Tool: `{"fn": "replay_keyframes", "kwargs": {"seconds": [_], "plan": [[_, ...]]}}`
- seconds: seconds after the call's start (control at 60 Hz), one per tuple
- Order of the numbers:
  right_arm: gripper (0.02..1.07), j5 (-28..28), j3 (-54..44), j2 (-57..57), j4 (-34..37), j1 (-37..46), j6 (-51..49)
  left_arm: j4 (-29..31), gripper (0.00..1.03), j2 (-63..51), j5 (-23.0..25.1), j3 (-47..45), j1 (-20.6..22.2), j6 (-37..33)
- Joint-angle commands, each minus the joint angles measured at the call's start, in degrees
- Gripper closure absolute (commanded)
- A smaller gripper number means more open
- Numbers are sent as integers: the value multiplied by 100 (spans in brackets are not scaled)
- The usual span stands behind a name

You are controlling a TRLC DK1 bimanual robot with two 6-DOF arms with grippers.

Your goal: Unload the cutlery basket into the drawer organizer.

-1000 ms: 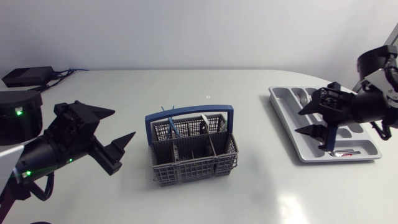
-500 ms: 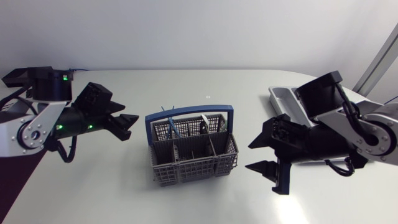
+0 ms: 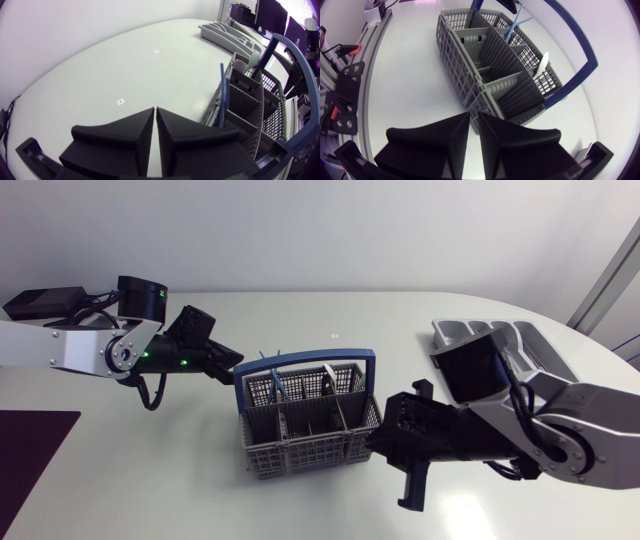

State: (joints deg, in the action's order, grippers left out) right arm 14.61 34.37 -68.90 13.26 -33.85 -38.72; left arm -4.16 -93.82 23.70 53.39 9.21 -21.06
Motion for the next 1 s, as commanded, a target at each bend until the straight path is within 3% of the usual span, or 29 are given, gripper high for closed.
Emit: {"fn": "replay_keyframes", "kwargs": {"seconds": [0.0, 0.4, 0.683, 0.833, 0.983], "plan": [[98, -222, -211, -238, -236, -122, 189, 21, 100, -145, 170, -65, 116, -223], [99, -846, 0, -800, -1044, 282, 304, 689, 100, 795, 574, -1067, 643, -1295], [100, -855, 606, -1635, -1370, 475, 497, 1163, 100, 1639, 565, -1656, 1083, -1445], [100, -846, 1160, -2092, -1396, 528, 646, 1366, 100, 1832, 495, -1849, 1557, -1436], [100, -899, 1494, -2356, -1449, 528, 761, 1357, 100, 1929, 117, -1955, 2085, -1375]]}}
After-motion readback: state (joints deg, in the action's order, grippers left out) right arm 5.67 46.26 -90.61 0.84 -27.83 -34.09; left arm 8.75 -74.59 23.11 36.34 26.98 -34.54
